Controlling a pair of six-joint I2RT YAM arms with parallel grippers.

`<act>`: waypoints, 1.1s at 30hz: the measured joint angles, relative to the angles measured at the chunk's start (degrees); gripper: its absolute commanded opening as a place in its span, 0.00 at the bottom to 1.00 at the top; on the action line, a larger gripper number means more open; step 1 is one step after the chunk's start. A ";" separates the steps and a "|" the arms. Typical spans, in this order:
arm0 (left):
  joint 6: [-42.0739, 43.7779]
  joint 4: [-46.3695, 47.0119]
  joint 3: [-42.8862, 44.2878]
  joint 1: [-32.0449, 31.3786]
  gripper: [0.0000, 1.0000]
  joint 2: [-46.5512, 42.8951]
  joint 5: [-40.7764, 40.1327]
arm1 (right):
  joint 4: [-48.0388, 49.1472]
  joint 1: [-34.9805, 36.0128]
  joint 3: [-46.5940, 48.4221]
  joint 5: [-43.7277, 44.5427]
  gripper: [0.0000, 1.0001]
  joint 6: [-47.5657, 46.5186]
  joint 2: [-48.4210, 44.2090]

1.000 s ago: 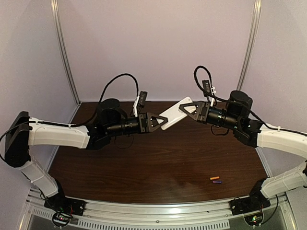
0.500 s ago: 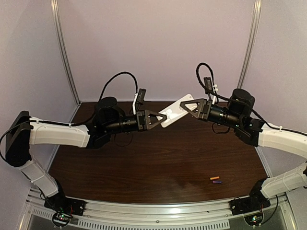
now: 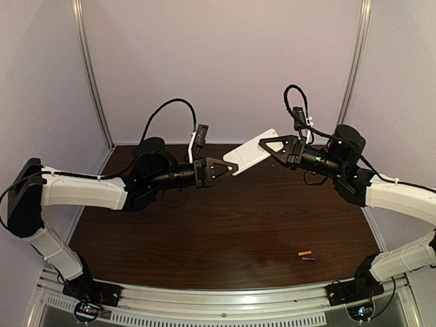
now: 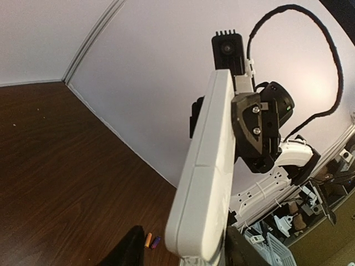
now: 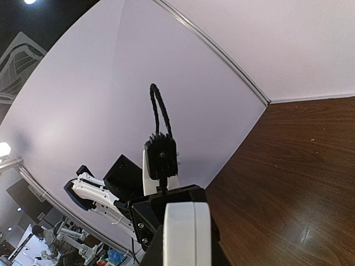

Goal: Load the batteries into the remote control
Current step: Remove the battery cover from the remote control.

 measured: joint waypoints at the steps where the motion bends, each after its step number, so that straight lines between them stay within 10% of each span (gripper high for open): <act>1: 0.24 -0.87 0.00 -0.02 0.59 0.00 -0.15 | 0.11 0.00 0.00 0.35 0.00 -0.04 0.00; 11: -2.56 -4.44 1.75 -0.04 0.56 1.44 -2.95 | -4.35 1.44 0.42 4.22 0.00 -5.27 0.00; 33: -9.29 -2.40 4.70 -0.02 0.18 5.42 -2.43 | -12.22 2.93 1.49 8.57 0.00 -11.85 -2.14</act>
